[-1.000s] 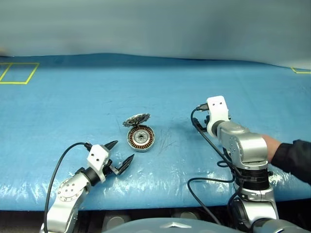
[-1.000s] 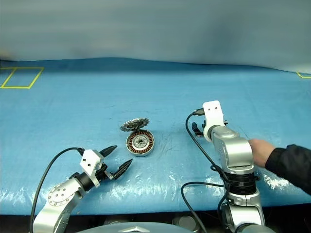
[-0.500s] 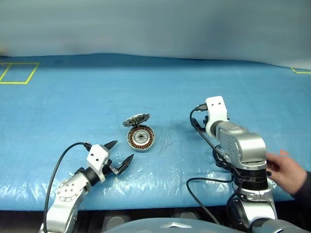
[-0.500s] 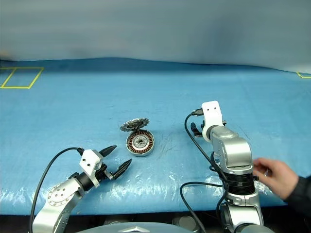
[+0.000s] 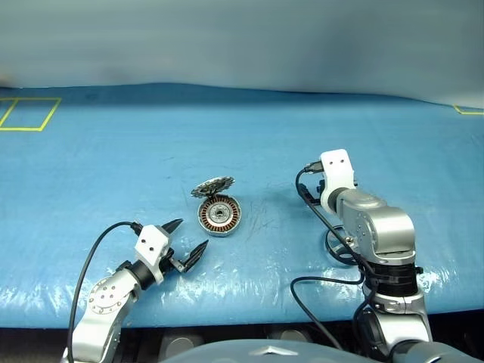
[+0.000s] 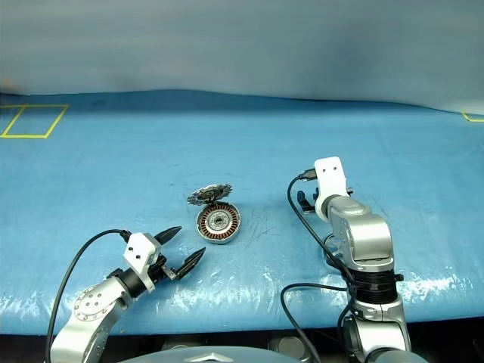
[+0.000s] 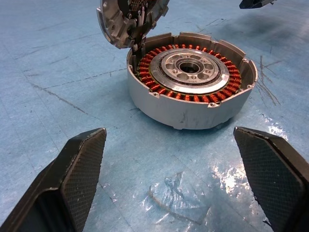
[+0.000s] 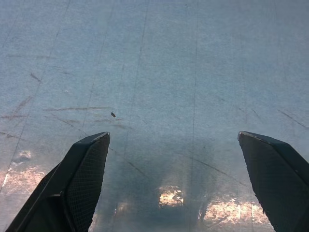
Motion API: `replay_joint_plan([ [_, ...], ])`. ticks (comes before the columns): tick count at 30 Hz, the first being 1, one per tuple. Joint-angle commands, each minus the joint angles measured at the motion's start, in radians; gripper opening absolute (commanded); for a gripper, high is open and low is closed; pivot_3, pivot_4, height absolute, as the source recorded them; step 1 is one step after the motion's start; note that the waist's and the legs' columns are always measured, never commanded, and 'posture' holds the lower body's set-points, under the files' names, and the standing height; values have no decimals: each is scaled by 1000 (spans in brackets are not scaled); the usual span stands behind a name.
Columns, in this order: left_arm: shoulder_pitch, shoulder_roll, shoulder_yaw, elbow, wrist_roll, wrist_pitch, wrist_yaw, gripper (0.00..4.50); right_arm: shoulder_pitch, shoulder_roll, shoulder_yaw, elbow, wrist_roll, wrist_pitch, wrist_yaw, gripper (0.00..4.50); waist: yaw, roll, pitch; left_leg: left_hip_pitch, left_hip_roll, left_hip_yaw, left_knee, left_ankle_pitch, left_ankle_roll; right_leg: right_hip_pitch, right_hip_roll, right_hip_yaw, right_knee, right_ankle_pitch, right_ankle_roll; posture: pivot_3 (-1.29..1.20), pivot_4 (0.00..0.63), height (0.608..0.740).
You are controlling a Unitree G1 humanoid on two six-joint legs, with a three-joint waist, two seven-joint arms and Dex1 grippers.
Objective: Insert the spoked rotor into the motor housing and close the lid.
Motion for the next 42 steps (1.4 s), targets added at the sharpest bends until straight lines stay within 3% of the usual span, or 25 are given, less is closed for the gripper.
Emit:
replay_joint_plan([
  [1,-3,8,5,-27,-2,-8,-4,4500,7,-65,-21,-128,22,57,39,4471,2,1,0,0,0,0,0,0,0,0,0,0,0,0,0,0,150,740],
  [9,-14,10,1,-17,-9,-7,-21,4500,70,-233,-67,-387,103,305,146,4471,4,1,1,0,0,0,0,0,0,0,0,0,0,-1,-1,0,150,740],
  [14,-22,10,-2,-11,-6,-5,-28,4500,164,-311,-160,-454,149,336,190,4471,6,0,0,0,0,0,1,0,0,1,0,0,0,-2,-4,0,150,740],
  [26,-21,6,-19,-10,-10,9,-38,4500,330,-223,-312,-565,278,336,111,4471,6,0,0,0,0,0,2,0,0,1,0,0,0,-2,-4,0,150,740],
  [29,-28,0,-30,-8,-8,14,-38,4500,346,-213,-326,-589,312,336,80,3896,6,0,0,0,0,0,2,0,0,1,0,0,0,-2,-4,0,150,740],
  [32,-36,-2,-35,-4,-8,18,-41,4500,361,-191,-350,-596,348,336,43,2901,7,0,0,0,0,0,2,0,0,1,0,0,-1,-2,-4,0,150,740],
  [42,-49,-7,-46,1,-9,22,-44,4500,447,-163,-370,-640,492,336,-81,2901,7,0,0,0,0,0,2,0,0,1,0,1,-1,-2,-4,0,150,740],
])
